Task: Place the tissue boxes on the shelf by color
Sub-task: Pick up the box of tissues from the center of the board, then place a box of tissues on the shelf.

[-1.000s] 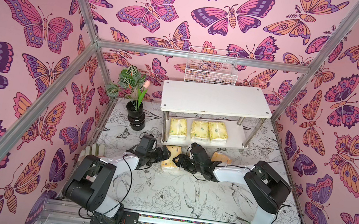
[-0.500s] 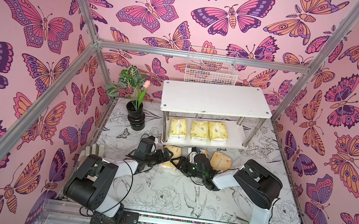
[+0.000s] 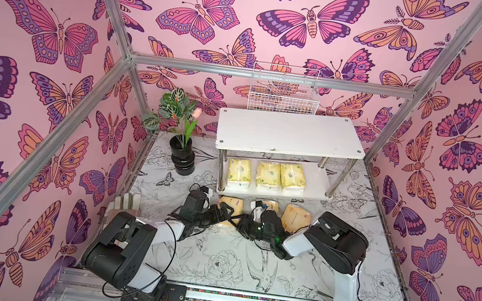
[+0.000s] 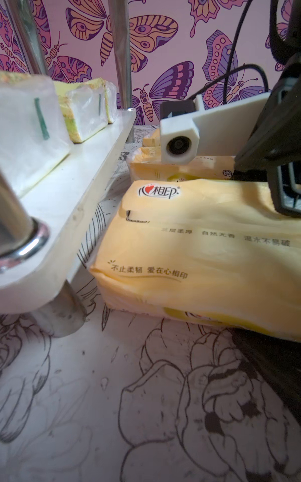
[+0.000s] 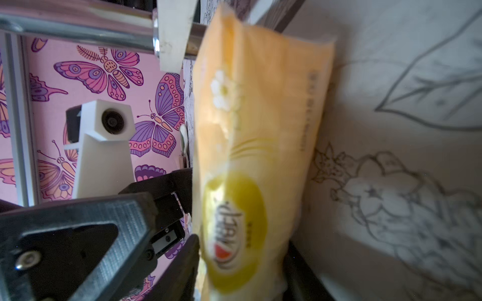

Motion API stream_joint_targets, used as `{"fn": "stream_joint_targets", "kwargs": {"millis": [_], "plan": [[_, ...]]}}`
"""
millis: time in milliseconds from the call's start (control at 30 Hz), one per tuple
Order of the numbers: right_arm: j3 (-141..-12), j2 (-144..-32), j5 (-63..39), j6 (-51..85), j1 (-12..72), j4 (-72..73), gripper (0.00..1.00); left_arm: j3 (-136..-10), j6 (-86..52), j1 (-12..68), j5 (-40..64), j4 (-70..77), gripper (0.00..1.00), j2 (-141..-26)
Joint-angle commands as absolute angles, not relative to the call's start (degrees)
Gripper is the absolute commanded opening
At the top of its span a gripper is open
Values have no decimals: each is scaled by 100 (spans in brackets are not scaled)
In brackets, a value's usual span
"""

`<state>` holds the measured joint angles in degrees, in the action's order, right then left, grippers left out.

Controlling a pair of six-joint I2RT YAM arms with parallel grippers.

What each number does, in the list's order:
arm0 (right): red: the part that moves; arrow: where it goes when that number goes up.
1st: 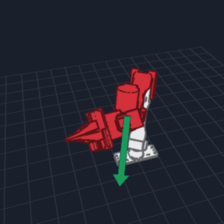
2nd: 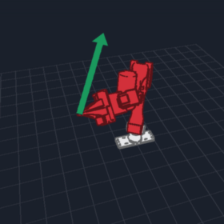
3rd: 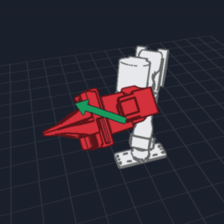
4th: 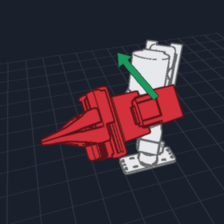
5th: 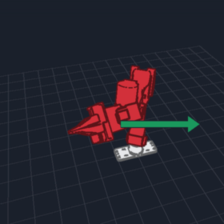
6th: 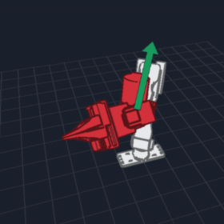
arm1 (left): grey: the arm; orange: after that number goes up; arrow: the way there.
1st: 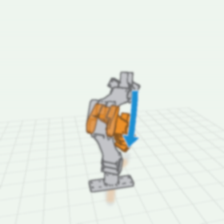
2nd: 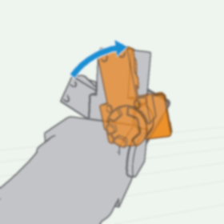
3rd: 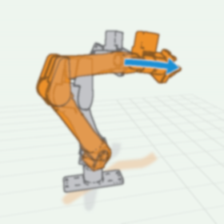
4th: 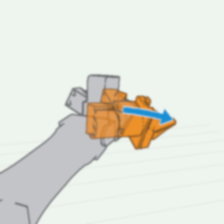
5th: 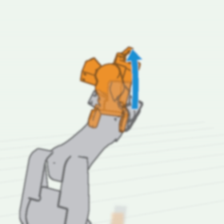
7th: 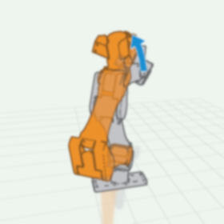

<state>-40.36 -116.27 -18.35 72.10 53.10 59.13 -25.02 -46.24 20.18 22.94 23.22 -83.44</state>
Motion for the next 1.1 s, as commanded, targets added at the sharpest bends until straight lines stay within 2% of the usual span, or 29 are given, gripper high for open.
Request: {"fn": "stream_joint_targets", "kwargs": {"millis": [0,167,267,533,700,867,1067], "plan": [[-3894,-11479,-1941,7243,5373,5962,33,-2320,-4750,2074,2399,1890,99,-8280],[-3793,-10956,-2244,7076,5372,5648,14,-2416,-4884,2074,2396,1707,100,-7842],[-3742,-10388,-2478,6799,5370,4938,9,-2708,-4845,2071,2222,973,100,-7233],[-3628,-8510,-2849,6080,5363,2700,9,-3673,-4313,2043,1249,-1659,100,-5502],[-3939,-7367,-2933,5716,5369,1154,9,-4478,-3856,2021,754,-3065,99,-4893],[-4721,-6687,-3067,5365,5362,-183,8,-5422,-3452,1969,445,-3699,100,-4786],[-5856,-6534,-3198,5102,5260,-1031,8,-6710,-3053,1791,501,-3995,99,-5350]]}}
